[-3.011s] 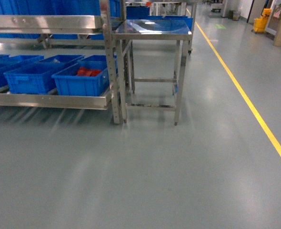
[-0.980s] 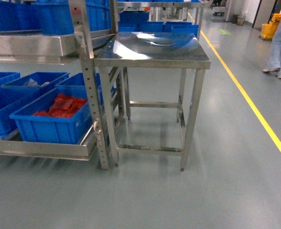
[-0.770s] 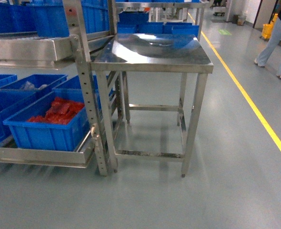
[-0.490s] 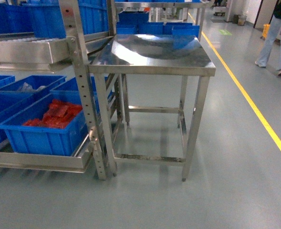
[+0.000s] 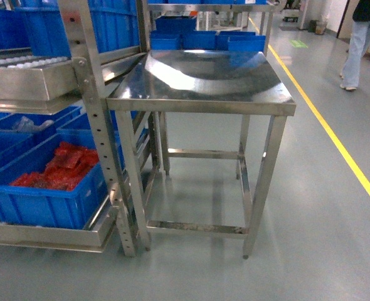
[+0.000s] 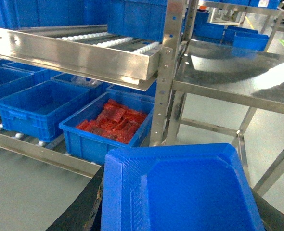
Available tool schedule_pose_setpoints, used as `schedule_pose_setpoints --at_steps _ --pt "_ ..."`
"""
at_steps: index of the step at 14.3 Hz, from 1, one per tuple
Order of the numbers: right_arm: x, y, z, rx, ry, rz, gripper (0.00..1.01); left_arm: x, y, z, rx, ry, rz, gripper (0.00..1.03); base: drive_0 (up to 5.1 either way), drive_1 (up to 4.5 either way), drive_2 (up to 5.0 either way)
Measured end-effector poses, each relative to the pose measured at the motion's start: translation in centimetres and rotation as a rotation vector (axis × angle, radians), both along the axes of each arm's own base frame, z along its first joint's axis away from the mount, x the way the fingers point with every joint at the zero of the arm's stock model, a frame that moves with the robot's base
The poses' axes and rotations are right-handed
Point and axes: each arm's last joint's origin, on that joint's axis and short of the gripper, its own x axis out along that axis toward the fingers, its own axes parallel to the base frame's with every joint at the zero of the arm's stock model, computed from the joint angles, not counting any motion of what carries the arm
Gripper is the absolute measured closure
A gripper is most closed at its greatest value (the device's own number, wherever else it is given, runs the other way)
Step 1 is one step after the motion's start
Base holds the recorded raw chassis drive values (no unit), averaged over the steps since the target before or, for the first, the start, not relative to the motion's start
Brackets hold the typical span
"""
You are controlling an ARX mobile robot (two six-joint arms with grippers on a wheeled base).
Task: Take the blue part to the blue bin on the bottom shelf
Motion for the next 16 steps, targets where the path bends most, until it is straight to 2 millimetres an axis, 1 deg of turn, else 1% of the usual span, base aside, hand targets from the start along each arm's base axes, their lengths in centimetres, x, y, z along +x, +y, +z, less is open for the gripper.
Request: schedule_pose_setpoints --at_steps 8,13,16 --pt "0.0 0.0 -0.01 0.0 0.002 0.0 0.03 0.01 0.0 -0.01 0.0 0.0 0.0 0.59 0.0 4.03 -4.0" --pt "0.0 0.0 -0.02 0.0 0.002 0.0 0.03 0.01 -0.01 -0.04 0.002 0.003 0.0 0.59 0.0 0.0 0.0" --pt "0.0 -0.01 -0.01 0.0 0.001 -0.003 0.03 0.0 -0.02 -0.04 0.002 0.003 -0.003 0.59 -4.9 2.6 2.6"
